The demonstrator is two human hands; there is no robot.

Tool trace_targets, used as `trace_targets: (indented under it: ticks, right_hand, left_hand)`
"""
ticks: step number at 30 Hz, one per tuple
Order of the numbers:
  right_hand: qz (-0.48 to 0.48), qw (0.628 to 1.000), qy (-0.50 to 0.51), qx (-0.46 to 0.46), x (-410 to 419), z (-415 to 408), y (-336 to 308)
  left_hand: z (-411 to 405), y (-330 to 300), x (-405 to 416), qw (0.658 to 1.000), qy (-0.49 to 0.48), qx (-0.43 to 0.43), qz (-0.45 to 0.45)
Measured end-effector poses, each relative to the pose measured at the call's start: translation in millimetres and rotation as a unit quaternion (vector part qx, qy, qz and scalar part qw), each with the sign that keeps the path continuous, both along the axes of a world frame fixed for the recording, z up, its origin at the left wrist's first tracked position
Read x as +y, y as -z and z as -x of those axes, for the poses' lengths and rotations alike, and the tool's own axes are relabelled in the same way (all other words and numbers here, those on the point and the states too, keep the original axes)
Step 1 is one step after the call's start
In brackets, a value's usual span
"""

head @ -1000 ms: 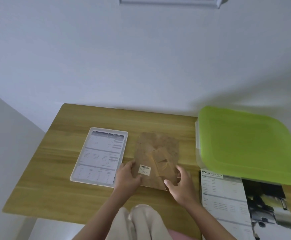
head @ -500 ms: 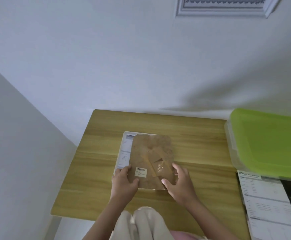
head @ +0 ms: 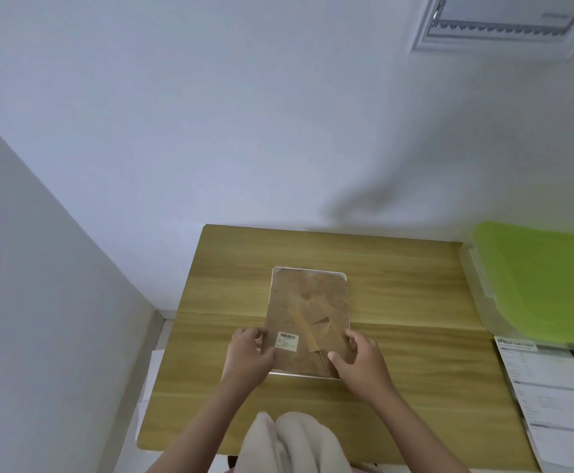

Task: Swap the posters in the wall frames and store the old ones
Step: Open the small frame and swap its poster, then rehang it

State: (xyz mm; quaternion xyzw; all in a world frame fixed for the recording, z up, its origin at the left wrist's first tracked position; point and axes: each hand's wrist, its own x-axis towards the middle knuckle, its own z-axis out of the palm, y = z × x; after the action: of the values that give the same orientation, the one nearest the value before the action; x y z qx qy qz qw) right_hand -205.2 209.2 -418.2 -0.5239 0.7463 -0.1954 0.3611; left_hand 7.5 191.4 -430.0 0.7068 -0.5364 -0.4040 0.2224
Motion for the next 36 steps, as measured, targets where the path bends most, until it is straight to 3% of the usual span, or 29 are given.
trace_targets:
  ticks: [8, 22, 36]
  right_hand:
    - [-0.009, 0.998, -0.02, 0.054, -1, 4, 2]
    - [-0.005, 0.999, -0.002, 0.04, -2, 8, 10]
    - [-0.045, 0.998, -0.026, 0.021, -8, 10, 10]
  left_hand:
    - [-10, 13, -7, 1.0, 0.019, 0.024, 0.006]
    - [-27, 26, -12, 0.992, 0.098, 0.084, 0.01]
    - [-26, 30, -15, 0.99, 0.131, 0.042, 0.042]
